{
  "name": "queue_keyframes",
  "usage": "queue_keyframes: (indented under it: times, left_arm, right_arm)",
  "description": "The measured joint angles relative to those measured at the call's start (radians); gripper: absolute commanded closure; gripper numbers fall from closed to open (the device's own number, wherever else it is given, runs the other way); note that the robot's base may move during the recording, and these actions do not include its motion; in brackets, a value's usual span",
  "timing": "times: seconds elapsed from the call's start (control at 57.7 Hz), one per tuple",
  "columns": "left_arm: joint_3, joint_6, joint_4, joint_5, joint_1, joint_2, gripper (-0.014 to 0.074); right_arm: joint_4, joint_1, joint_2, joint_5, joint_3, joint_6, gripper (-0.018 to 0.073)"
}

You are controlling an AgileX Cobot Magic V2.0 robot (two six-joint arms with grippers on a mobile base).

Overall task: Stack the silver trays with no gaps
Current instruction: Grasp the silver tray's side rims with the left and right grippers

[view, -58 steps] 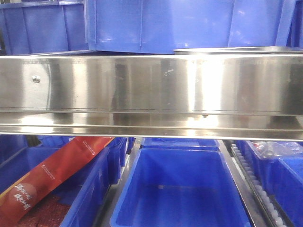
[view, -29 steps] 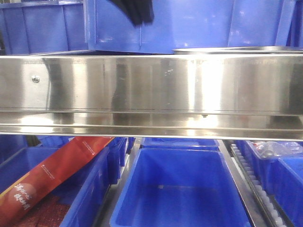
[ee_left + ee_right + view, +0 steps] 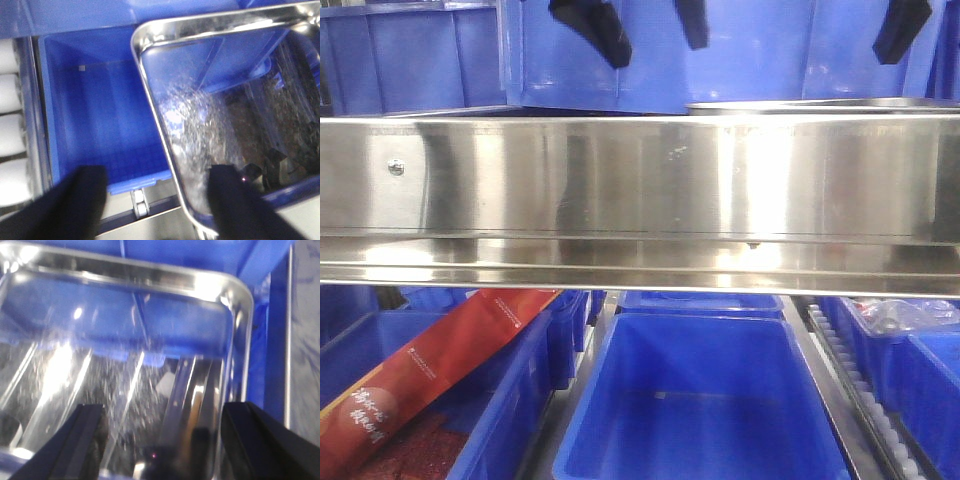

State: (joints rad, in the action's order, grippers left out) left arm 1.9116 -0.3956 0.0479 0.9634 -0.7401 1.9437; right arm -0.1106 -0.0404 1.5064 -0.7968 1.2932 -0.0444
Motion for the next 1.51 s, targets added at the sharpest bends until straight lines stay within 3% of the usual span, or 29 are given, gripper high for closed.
queue_keyframes:
  times: [0.468, 0.745, 1.507]
  left_arm:
    - [0.000, 0.000, -0.116, -0.086, 0.000, 0.046, 0.0213]
    - [0.000, -0.002, -0.110, -0.126, -0.006, 0.050, 0.0215]
    - [0.001, -0.002, -0.094, -0.117, -0.008, 0.136, 0.0216]
  right_arm:
    - [0.084, 0.015, 0.050, 0.022, 0.001, 0.053, 0.0190]
    - [0.088, 0.057, 0.056, 0.026, 0.001, 0.064, 0.0190]
    - [0.086, 0.057, 0.133, 0.055, 0.001, 0.064, 0.0190]
